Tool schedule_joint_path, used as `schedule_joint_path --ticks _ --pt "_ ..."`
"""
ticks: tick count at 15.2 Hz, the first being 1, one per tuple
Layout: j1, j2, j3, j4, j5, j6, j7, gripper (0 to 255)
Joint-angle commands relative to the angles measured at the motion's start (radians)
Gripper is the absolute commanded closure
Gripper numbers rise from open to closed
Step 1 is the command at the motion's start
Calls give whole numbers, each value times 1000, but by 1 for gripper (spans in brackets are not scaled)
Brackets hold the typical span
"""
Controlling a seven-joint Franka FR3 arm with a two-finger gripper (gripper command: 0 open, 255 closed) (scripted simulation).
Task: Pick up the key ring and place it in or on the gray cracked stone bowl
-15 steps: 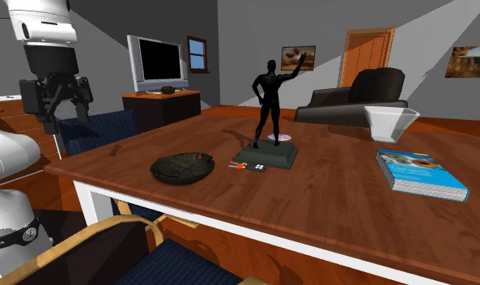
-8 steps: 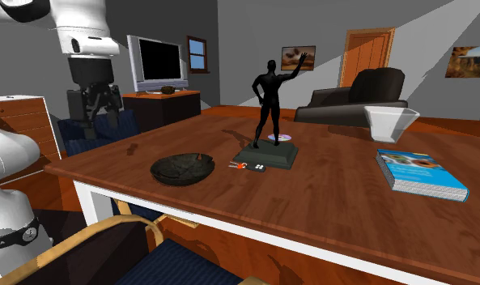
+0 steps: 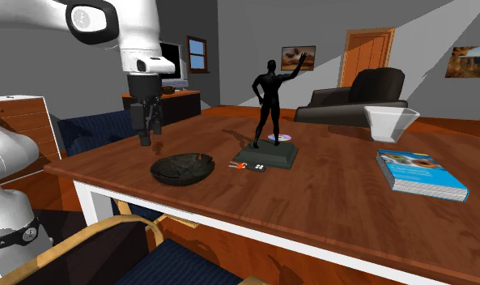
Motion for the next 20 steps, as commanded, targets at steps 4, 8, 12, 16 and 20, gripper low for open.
schedule_joint_path --ticks 4,8,12,16,20 --pt "20 172 38 113 -2 64 39 0" --pt "39 315 65 229 -14 93 74 0" --pt "61 463 87 367 -36 103 109 0" --pt "91 618 102 533 -64 93 141 0" --pt "99 662 104 557 -72 113 149 0"
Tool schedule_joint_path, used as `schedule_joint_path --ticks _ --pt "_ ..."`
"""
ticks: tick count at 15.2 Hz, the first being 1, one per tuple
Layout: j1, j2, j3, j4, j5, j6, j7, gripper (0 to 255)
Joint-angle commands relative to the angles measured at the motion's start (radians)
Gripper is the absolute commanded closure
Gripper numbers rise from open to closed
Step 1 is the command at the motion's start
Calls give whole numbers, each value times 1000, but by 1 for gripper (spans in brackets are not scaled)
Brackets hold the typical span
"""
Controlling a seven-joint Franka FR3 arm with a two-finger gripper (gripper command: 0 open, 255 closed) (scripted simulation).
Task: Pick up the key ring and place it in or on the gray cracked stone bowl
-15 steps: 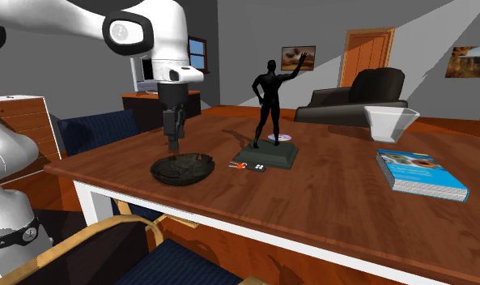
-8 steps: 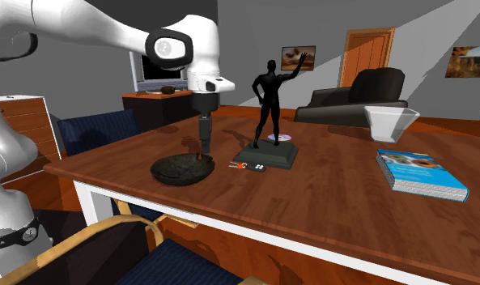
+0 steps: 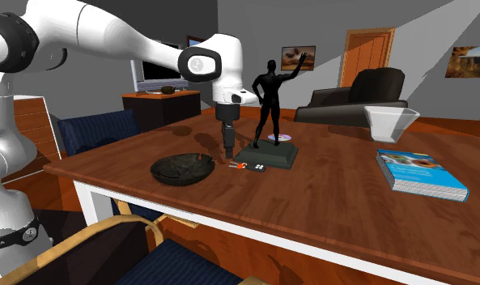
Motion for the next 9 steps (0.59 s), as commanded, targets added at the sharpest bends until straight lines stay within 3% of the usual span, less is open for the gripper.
schedule_joint_path --ticks 1,5,9 --pt "2 9 0 -10 -2 20 2 0" --pt "2 20 -1 -57 -4 77 4 0" --pt "2 20 -1 -57 -4 77 4 0"
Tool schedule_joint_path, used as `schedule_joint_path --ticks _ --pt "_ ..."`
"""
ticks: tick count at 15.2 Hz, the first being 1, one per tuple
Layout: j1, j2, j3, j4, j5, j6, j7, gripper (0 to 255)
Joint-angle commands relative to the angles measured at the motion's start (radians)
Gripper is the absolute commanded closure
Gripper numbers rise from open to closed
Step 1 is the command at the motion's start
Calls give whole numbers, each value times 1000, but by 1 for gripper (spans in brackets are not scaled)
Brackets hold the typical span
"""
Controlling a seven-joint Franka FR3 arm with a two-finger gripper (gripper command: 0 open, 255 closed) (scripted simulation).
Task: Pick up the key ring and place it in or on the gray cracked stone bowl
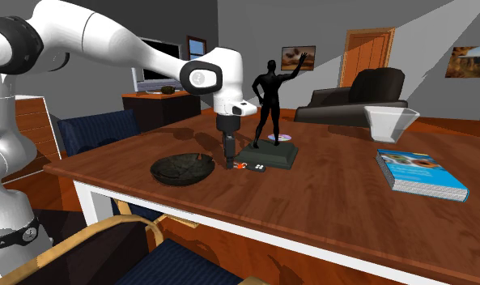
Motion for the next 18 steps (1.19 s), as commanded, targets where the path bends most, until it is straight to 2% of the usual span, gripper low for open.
schedule_joint_path --ticks 1,4,5,14,18 --pt "0 1 0 0 0 1 0 0" --pt "0 1 0 0 0 1 0 0" --pt "0 1 0 0 0 1 0 255" --pt "0 1 0 0 0 1 0 255" --pt "0 -10 1 39 2 -49 -1 255"
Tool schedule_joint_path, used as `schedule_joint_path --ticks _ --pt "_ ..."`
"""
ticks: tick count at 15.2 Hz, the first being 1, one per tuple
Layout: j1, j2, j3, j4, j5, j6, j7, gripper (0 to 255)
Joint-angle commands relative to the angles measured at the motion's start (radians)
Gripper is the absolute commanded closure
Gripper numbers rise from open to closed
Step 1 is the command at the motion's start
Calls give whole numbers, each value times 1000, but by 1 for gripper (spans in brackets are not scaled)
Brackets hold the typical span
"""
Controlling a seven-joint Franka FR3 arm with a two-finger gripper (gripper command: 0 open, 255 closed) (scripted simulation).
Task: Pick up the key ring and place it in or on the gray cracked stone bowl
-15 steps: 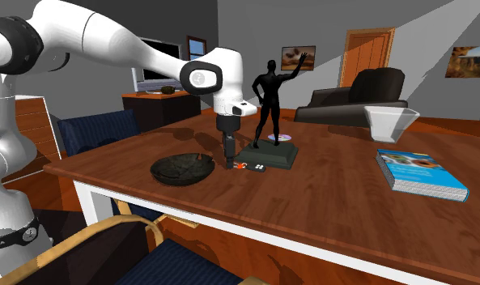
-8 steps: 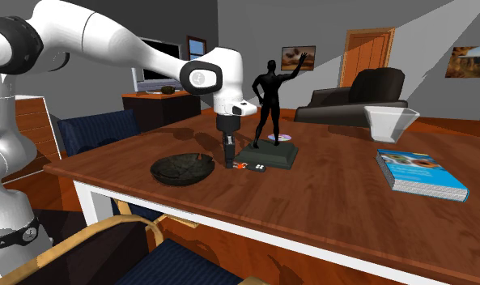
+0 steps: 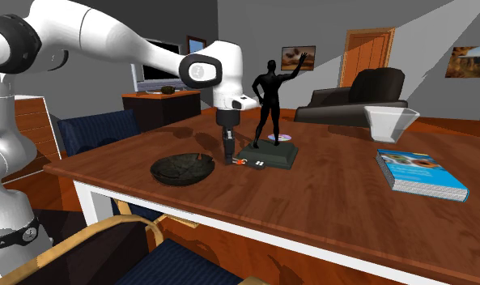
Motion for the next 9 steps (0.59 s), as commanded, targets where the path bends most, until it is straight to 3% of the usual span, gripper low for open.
schedule_joint_path --ticks 1,9 --pt "0 -2 0 22 1 -24 0 255" --pt "2 -10 2 119 2 -129 -1 255"
